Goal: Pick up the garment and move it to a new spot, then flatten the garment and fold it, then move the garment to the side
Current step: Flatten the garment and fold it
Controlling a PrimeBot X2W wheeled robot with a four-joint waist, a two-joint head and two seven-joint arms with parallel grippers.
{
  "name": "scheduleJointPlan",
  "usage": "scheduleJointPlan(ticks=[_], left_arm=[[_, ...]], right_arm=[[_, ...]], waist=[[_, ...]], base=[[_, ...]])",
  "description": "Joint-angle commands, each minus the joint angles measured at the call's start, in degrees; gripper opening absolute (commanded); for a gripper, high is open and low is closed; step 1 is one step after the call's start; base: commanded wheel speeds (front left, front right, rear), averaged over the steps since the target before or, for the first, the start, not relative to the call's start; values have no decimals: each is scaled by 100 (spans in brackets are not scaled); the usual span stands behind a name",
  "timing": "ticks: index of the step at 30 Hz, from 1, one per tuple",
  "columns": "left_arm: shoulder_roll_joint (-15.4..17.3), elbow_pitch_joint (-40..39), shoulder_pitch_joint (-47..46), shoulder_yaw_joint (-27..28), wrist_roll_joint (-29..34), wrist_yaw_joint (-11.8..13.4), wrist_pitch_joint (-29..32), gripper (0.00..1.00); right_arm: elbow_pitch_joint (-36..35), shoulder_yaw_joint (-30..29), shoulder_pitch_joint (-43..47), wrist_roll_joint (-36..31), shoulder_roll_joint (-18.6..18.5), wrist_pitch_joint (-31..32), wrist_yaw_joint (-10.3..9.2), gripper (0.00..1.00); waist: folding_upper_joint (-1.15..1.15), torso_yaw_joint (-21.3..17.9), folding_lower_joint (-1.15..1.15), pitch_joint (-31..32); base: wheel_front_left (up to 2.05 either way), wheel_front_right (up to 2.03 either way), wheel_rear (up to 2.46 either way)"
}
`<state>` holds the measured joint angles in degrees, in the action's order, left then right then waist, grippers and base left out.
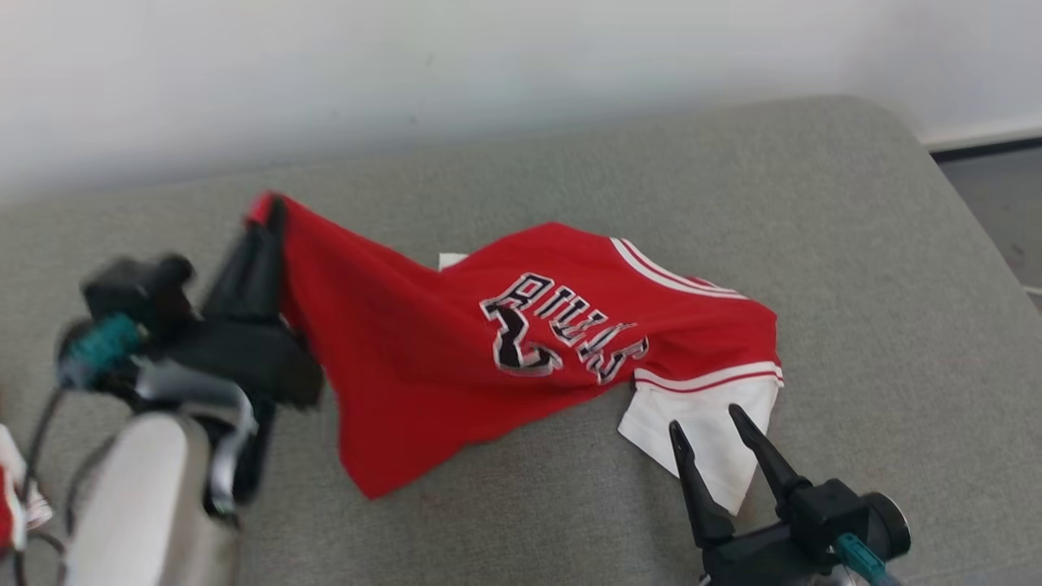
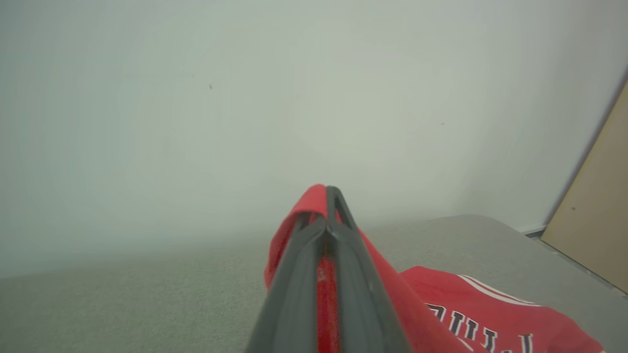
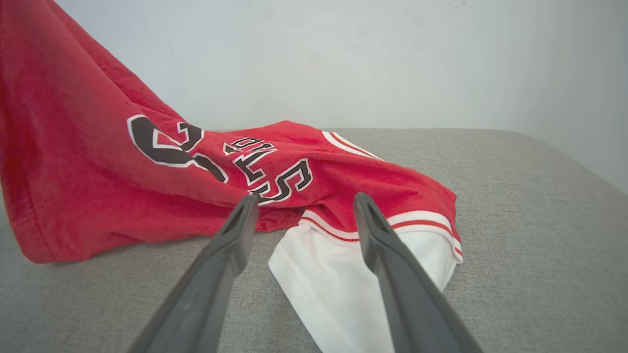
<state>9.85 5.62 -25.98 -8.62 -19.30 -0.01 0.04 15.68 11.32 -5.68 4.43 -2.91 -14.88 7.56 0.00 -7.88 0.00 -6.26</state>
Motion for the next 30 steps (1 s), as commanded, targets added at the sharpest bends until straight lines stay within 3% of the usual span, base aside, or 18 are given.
scheduleJointPlan(ticks=[1, 11, 17, 19, 30], left_arm=[[61, 131, -221, 49, 63, -6, -53, 0], [802, 1941, -2210, 186, 570, -12, -431, 0], [863, 2849, -2888, 188, 614, 41, -478, 0], [776, 3187, -3049, 129, 617, 28, -651, 100], [262, 3939, -2389, 14, 322, -145, -1168, 100]], right_arm=[[-29, 20, -92, 29, 4, -20, -15, 100], [-103, 312, -555, 88, 7, -36, -15, 100], [-148, 407, -725, 109, 6, -37, -15, 100], [-130, 393, -744, 107, 5, -37, -15, 100], [34, 348, -585, 154, 2, -39, -15, 100]], waist=[[0, -296, 0, -393], [0, -765, 0, -1506], [0, -796, 0, -1836], [0, -713, 0, -1854], [0, -251, 0, -1190]], base=[[0, 0, 0], [0, 0, 0], [0, 0, 0], [0, 0, 0], [0, 0, 0]])
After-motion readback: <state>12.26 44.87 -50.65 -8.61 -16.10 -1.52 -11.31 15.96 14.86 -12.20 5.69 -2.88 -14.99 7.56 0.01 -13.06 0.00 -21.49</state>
